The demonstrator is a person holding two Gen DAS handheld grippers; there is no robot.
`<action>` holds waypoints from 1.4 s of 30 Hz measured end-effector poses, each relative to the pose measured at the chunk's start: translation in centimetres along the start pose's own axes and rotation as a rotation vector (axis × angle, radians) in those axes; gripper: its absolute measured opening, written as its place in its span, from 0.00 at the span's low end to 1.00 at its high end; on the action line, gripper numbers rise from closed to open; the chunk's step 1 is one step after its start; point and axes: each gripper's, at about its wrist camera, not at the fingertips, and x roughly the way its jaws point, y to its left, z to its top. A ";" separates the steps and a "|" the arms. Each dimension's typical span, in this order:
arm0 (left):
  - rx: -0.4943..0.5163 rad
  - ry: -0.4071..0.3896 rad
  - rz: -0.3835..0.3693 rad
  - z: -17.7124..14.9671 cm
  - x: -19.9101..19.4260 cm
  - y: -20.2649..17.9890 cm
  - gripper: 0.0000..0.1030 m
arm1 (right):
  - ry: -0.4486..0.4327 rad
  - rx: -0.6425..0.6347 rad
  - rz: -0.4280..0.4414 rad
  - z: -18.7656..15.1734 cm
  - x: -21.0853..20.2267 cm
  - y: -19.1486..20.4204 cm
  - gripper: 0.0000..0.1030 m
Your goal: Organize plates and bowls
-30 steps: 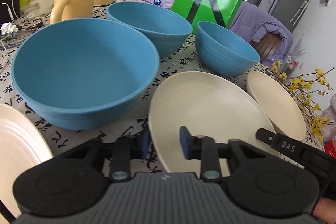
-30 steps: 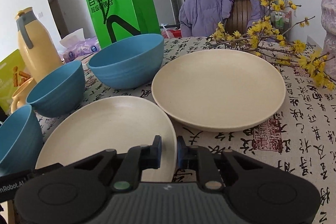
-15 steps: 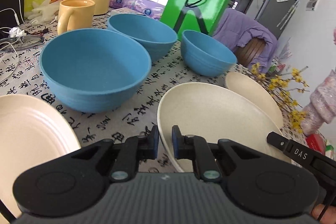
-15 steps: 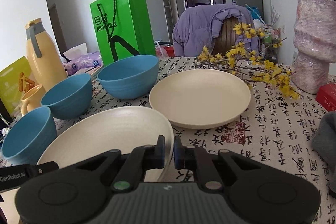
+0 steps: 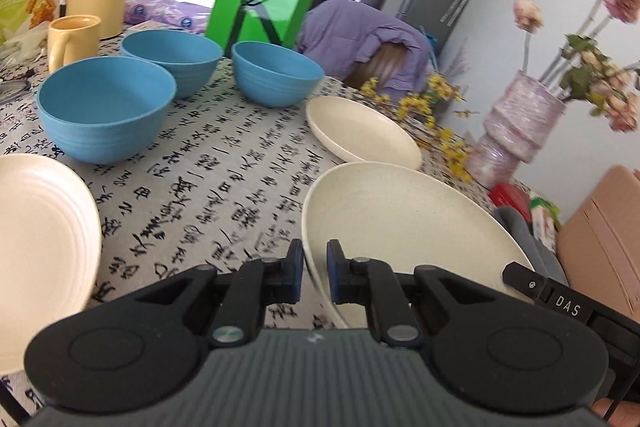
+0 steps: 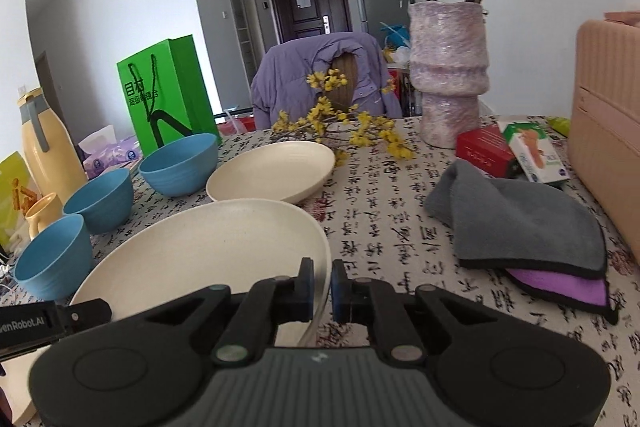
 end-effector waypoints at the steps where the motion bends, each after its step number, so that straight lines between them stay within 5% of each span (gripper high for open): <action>1: 0.017 0.003 -0.012 -0.5 -0.5 -0.3 0.12 | -0.003 0.006 -0.008 -0.4 -0.7 -0.2 0.08; 14: 0.169 0.057 -0.124 -7.9 -7.4 1.5 0.12 | -0.052 0.076 -0.114 -9.5 -11.3 -1.0 0.08; 24: 0.211 0.096 -0.136 -11.6 -11.2 5.7 0.11 | -0.026 0.100 -0.138 -17.5 -16.4 1.9 0.09; 42: 0.194 0.044 -0.138 -9.3 -12.0 9.3 0.11 | -0.049 0.057 -0.127 -17.0 -16.2 6.4 0.10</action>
